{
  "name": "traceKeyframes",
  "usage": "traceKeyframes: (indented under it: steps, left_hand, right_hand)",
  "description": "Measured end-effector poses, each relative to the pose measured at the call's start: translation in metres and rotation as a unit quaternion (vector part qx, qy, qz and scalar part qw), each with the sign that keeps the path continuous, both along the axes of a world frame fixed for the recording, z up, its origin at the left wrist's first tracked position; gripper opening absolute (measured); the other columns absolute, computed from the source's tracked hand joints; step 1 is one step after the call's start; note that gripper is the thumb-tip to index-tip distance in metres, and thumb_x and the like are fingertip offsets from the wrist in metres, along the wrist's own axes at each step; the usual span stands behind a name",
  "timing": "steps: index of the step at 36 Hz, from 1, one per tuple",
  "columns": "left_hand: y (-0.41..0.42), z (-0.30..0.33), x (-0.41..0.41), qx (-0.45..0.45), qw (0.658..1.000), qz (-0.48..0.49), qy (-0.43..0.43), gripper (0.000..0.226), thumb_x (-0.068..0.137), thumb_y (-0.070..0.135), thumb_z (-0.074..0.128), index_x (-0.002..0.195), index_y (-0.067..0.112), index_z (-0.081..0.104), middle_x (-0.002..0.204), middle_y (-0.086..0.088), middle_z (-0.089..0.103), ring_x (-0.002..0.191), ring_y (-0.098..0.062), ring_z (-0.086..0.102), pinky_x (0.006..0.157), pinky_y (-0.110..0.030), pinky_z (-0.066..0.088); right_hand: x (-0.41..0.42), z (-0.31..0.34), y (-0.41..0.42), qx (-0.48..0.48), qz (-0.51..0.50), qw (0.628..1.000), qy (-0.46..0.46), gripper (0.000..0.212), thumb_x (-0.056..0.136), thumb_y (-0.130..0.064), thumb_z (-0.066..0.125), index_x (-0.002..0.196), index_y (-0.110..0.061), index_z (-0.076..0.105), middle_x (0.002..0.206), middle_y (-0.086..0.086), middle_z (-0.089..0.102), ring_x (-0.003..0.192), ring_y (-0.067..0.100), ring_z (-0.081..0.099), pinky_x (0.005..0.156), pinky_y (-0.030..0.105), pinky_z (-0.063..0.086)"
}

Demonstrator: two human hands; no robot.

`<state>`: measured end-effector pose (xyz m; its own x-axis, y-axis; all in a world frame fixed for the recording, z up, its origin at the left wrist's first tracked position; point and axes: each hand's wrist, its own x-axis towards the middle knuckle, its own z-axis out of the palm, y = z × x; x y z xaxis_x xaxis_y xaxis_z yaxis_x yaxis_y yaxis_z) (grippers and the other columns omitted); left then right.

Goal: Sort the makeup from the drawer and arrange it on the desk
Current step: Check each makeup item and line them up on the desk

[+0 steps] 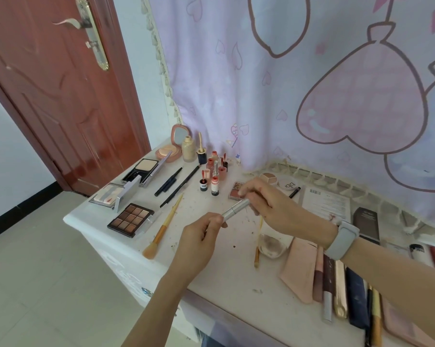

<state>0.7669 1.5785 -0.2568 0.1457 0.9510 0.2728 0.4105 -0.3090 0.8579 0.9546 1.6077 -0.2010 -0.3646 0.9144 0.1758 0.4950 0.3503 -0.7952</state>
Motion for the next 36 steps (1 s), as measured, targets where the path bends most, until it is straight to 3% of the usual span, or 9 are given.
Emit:
traceKeyframes:
  steps: [3, 7, 10, 15, 19, 23, 26, 31, 36]
  left_hand:
    - [0.005, -0.001, -0.007, 0.02, 0.998, 0.005, 0.052, 0.025, 0.091, 0.043, 0.038, 0.078, 0.033, 0.058, 0.052, 0.002, 0.041, 0.046, -0.009, 0.034, 0.049, -0.026, 0.029]
    - [0.007, -0.004, -0.009, 0.064, 0.986, 0.004, 0.151, 0.02, 0.095, 0.03, 0.048, 0.093, 0.021, 0.065, 0.065, 0.011, 0.051, 0.057, -0.008, 0.045, 0.053, -0.023, 0.034]
    - [0.007, -0.005, -0.008, 0.076, 0.983, 0.004, 0.17, 0.026, 0.096, 0.031, 0.045, 0.094, 0.016, 0.066, 0.073, 0.009, 0.052, 0.06, -0.01, 0.046, 0.054, -0.02, 0.034]
    - [0.008, -0.006, -0.012, 0.023, 0.99, 0.008, 0.137, 0.03, 0.097, 0.032, 0.04, 0.084, 0.021, 0.065, 0.061, 0.014, 0.049, 0.056, -0.004, 0.046, 0.053, -0.015, 0.031]
    - [0.01, -0.005, -0.013, 0.009, 0.99, 0.005, 0.14, 0.032, 0.097, 0.033, 0.039, 0.083, 0.023, 0.065, 0.056, 0.011, 0.047, 0.053, -0.005, 0.045, 0.052, -0.017, 0.031]
    - [0.01, -0.005, -0.013, 0.015, 0.991, 0.007, 0.134, 0.031, 0.098, 0.031, 0.039, 0.084, 0.02, 0.065, 0.054, 0.011, 0.045, 0.053, -0.003, 0.045, 0.05, -0.016, 0.029]
    - [0.01, -0.007, -0.013, 0.018, 0.99, 0.004, 0.143, 0.032, 0.098, 0.032, 0.039, 0.086, 0.02, 0.066, 0.054, 0.011, 0.045, 0.051, -0.006, 0.043, 0.049, -0.017, 0.028]
    - [0.009, -0.012, -0.014, 0.005, 0.99, 0.005, 0.138, 0.033, 0.098, 0.033, 0.039, 0.085, 0.021, 0.066, 0.05, 0.014, 0.044, 0.053, -0.002, 0.046, 0.05, -0.017, 0.031]
    - [0.011, -0.018, -0.021, -0.019, 0.989, -0.008, 0.144, 0.03, 0.098, 0.039, 0.034, 0.093, 0.028, 0.062, 0.053, 0.008, 0.04, 0.05, -0.005, 0.041, 0.049, -0.02, 0.028]
  right_hand:
    - [0.006, 0.0, 0.0, -0.001, 0.04, 0.997, -0.069, 0.022, 0.095, -0.005, 0.043, 0.107, -0.021, 0.053, 0.096, -0.005, 0.052, 0.079, 0.011, 0.05, 0.067, 0.013, 0.041]
    - [0.003, 0.0, 0.003, -0.038, 0.017, 0.985, -0.168, 0.025, 0.099, -0.033, 0.036, 0.104, -0.023, 0.059, 0.077, -0.009, 0.061, 0.064, 0.008, 0.055, 0.064, 0.021, 0.043]
    - [0.003, -0.001, 0.007, -0.014, 0.033, 0.96, -0.278, 0.027, 0.099, -0.028, 0.038, 0.095, -0.017, 0.063, 0.071, -0.011, 0.058, 0.064, 0.007, 0.049, 0.065, 0.025, 0.04]
    - [0.002, -0.004, 0.005, 0.03, 0.049, 0.963, -0.263, 0.009, 0.091, -0.023, 0.056, 0.099, -0.025, 0.055, 0.089, -0.014, 0.041, 0.078, 0.011, 0.047, 0.068, 0.023, 0.038]
    - [0.002, -0.011, 0.002, 0.135, 0.041, 0.939, -0.314, 0.015, 0.091, -0.025, 0.053, 0.106, -0.024, 0.049, 0.098, -0.013, 0.042, 0.079, 0.007, 0.041, 0.062, 0.021, 0.029]
    - [0.002, -0.016, 0.001, 0.159, 0.036, 0.925, -0.343, 0.035, 0.096, -0.043, 0.041, 0.126, -0.027, 0.048, 0.112, -0.012, 0.055, 0.097, 0.01, 0.052, 0.076, 0.025, 0.041]
    - [0.004, -0.018, 0.005, 0.146, 0.045, 0.92, -0.36, 0.031, 0.097, -0.043, 0.035, 0.115, -0.026, 0.055, 0.104, -0.012, 0.059, 0.093, 0.012, 0.055, 0.075, 0.029, 0.044]
    - [0.005, -0.022, 0.006, 0.175, 0.036, 0.926, -0.334, 0.012, 0.093, -0.032, 0.05, 0.099, -0.021, 0.052, 0.084, -0.017, 0.044, 0.073, 0.009, 0.04, 0.061, 0.023, 0.021]
    - [0.011, -0.018, 0.005, 0.175, -0.013, 0.937, -0.303, 0.011, 0.092, -0.027, 0.052, 0.098, -0.018, 0.05, 0.084, -0.013, 0.048, 0.074, 0.015, 0.045, 0.06, 0.025, 0.022]
